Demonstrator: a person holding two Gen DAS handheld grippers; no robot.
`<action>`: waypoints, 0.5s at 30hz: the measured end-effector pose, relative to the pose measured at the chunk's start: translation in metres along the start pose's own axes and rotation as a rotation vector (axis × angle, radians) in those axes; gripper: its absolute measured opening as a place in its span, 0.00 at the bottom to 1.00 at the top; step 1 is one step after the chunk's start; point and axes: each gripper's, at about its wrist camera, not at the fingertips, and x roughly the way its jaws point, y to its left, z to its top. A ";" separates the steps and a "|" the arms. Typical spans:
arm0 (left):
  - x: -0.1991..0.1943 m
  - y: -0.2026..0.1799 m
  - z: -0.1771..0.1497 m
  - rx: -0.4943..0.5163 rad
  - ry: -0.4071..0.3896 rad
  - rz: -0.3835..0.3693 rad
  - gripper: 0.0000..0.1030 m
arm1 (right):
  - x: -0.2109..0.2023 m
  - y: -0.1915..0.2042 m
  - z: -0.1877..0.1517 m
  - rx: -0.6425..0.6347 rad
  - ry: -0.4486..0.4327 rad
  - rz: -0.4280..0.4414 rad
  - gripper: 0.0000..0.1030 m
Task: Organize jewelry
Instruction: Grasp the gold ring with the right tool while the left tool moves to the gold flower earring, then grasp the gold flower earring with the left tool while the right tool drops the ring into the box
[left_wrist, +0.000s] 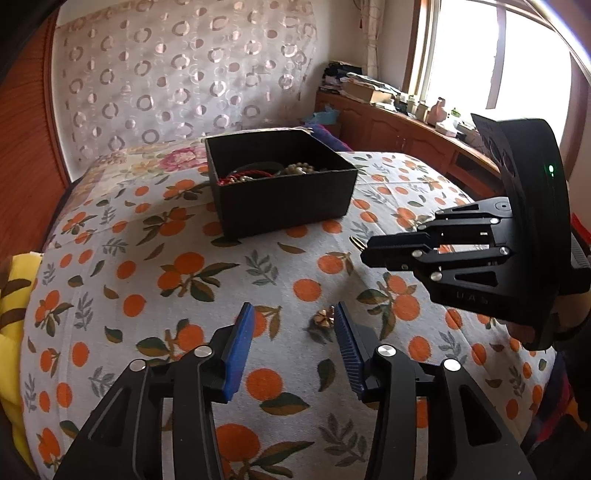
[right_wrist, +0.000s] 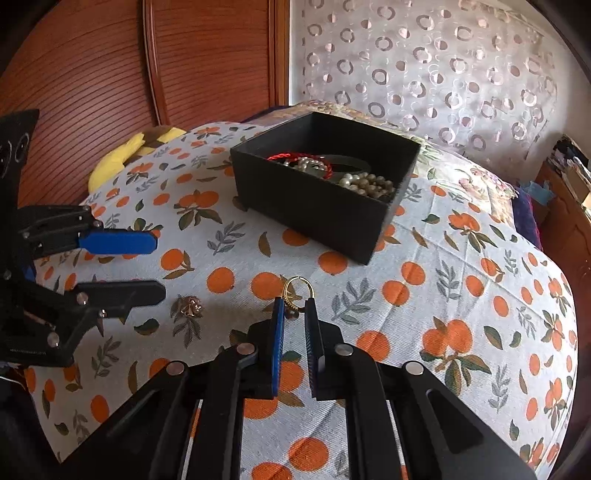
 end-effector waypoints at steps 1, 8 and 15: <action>0.001 -0.002 -0.001 0.005 0.002 -0.004 0.44 | -0.001 -0.001 -0.001 0.003 -0.001 -0.001 0.12; 0.011 -0.014 0.000 0.041 0.027 -0.008 0.44 | -0.004 -0.007 -0.007 0.019 -0.005 -0.006 0.12; 0.018 -0.021 0.004 0.078 0.046 0.009 0.41 | -0.006 -0.007 -0.007 0.021 -0.013 -0.001 0.12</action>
